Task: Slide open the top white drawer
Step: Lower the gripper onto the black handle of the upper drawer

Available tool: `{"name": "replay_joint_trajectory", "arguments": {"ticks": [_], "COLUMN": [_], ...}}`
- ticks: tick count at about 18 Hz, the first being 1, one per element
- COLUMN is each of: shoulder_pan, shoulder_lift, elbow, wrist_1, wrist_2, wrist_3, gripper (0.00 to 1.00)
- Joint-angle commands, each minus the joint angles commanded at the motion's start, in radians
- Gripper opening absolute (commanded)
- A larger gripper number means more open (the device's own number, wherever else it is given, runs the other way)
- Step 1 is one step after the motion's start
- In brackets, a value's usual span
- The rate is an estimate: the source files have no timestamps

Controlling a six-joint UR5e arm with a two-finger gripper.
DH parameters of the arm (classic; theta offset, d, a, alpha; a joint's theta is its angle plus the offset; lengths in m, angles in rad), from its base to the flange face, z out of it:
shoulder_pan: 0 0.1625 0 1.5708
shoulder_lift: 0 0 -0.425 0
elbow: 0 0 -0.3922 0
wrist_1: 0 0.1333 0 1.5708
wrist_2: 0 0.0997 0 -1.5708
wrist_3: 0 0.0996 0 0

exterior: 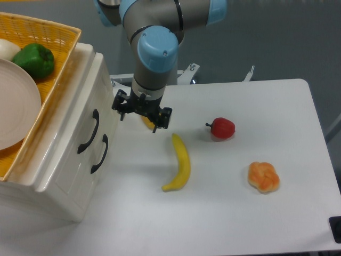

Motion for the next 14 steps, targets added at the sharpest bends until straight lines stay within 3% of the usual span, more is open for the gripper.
{"name": "replay_joint_trajectory", "arguments": {"ticks": [3,8,14], "shoulder_pan": [-0.003,-0.027,-0.054], "shoulder_lift": [-0.002,-0.057,-0.057], "elbow": [0.006,0.046,0.041], "wrist_1": [0.003,0.008,0.003], "wrist_2": [-0.041,-0.112,-0.118], "wrist_3": [-0.012,-0.049,-0.052], "gripper": [1.0,1.0,1.0]}}
